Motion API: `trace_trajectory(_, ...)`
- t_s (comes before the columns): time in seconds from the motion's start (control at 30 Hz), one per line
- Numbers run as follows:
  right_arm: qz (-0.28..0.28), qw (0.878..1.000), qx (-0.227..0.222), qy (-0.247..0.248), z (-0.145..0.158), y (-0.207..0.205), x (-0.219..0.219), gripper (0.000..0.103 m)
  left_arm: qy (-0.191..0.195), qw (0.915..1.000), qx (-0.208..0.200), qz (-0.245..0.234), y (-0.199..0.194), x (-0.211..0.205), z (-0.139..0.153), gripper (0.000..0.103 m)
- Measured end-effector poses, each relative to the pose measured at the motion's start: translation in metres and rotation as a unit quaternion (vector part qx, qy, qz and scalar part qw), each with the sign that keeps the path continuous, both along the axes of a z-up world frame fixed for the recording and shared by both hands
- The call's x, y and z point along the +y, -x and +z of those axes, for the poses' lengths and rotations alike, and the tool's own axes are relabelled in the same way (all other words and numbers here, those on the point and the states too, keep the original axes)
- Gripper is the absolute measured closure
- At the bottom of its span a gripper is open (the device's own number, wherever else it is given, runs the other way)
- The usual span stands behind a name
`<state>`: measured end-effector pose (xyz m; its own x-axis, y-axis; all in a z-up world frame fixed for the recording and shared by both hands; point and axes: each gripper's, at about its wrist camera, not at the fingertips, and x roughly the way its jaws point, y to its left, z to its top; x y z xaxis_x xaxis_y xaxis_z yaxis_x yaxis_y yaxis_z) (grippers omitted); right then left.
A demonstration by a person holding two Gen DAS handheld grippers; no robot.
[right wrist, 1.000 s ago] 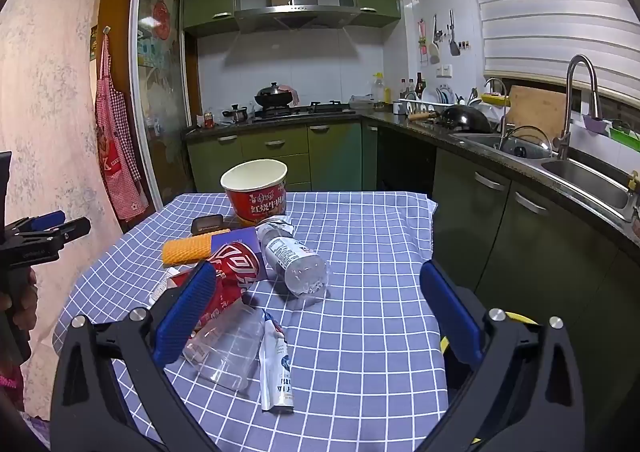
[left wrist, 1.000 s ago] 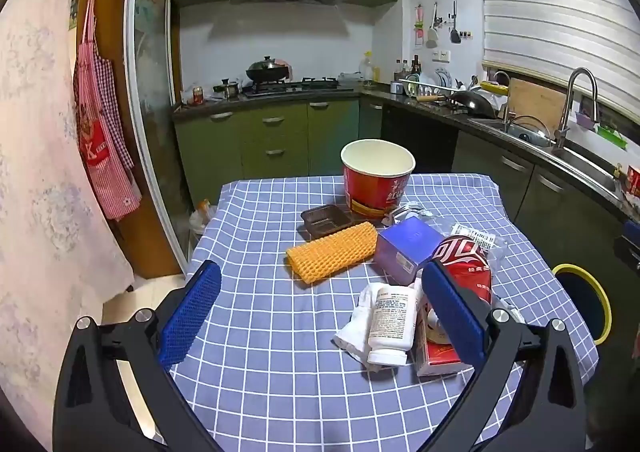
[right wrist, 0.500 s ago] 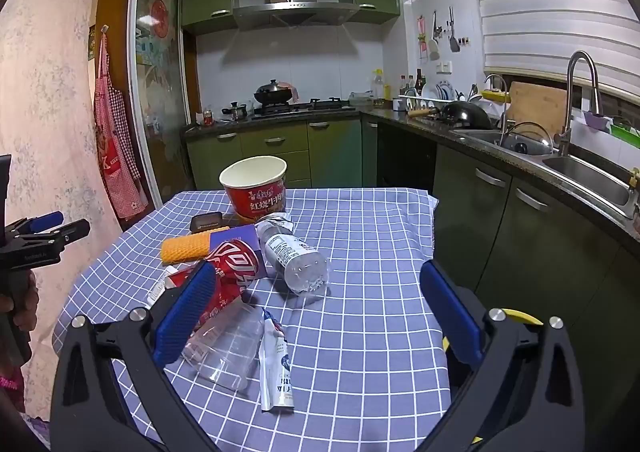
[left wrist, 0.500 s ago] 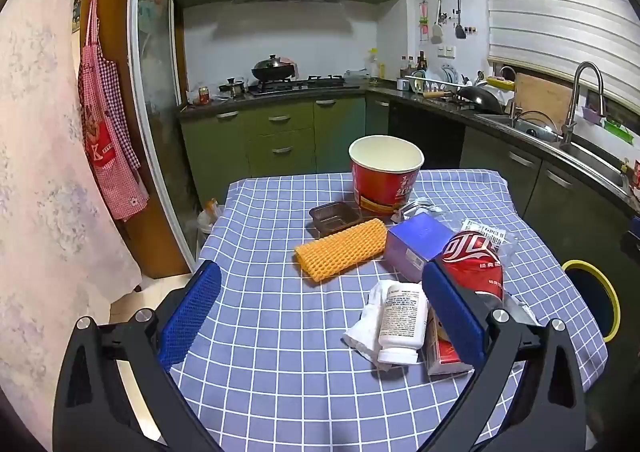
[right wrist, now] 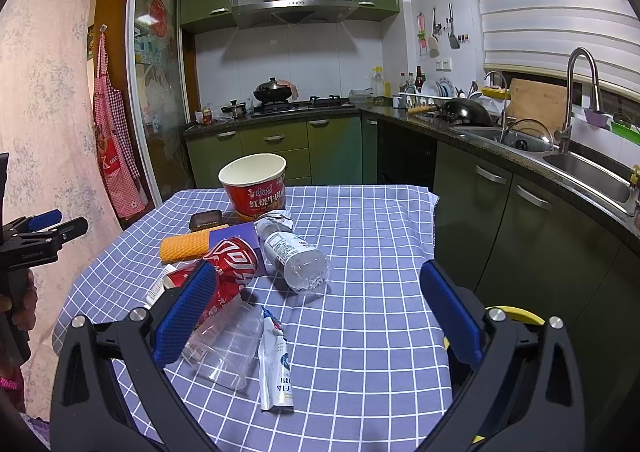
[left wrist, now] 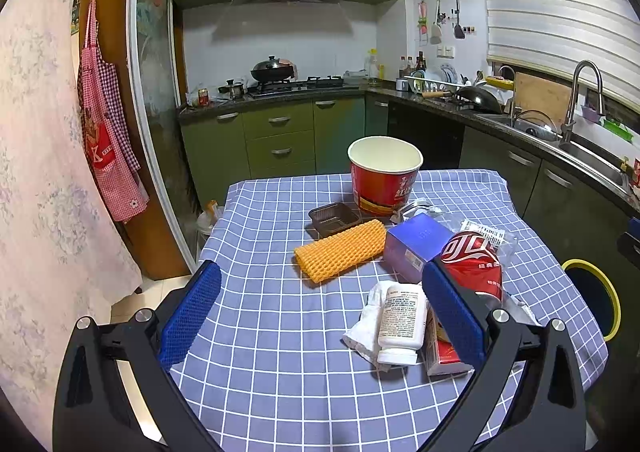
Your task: Collect trash
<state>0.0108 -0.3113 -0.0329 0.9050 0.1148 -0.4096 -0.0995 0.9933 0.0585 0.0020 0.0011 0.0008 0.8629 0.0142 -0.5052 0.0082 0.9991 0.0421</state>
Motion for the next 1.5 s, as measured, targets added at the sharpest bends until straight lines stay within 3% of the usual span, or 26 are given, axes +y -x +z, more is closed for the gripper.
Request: trace_trajectory(1.5,0.000,1.000,0.007,-0.001,-0.012,-0.003,0.002,0.006,-0.014,0.9998,0.008,-0.006,-0.006,-0.007,-0.008,0.004)
